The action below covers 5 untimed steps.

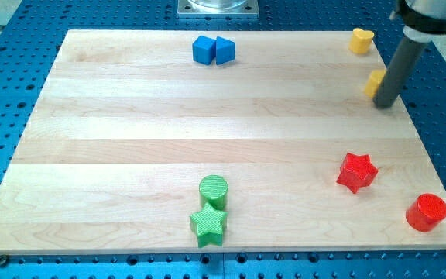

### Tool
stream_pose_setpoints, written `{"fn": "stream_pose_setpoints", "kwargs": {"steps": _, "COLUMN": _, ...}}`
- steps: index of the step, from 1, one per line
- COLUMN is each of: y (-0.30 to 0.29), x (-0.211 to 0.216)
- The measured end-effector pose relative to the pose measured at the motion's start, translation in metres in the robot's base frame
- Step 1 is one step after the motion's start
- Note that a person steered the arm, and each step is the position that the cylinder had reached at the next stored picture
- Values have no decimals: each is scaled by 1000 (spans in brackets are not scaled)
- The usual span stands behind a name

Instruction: Place the hexagon into the heart

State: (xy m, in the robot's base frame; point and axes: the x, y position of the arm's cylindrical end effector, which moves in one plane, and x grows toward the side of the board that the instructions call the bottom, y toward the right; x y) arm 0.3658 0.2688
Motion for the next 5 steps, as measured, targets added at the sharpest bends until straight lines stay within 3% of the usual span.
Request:
{"fn": "stream_pose_setpoints", "kwargs": {"steps": 2, "y": 0, "x": -63}}
{"fn": "stream_pose_setpoints", "kwargs": {"steps": 4, "y": 13, "x": -64}}
{"fn": "stream_pose_setpoints", "kwargs": {"steps": 5, "y": 18, "x": -42}}
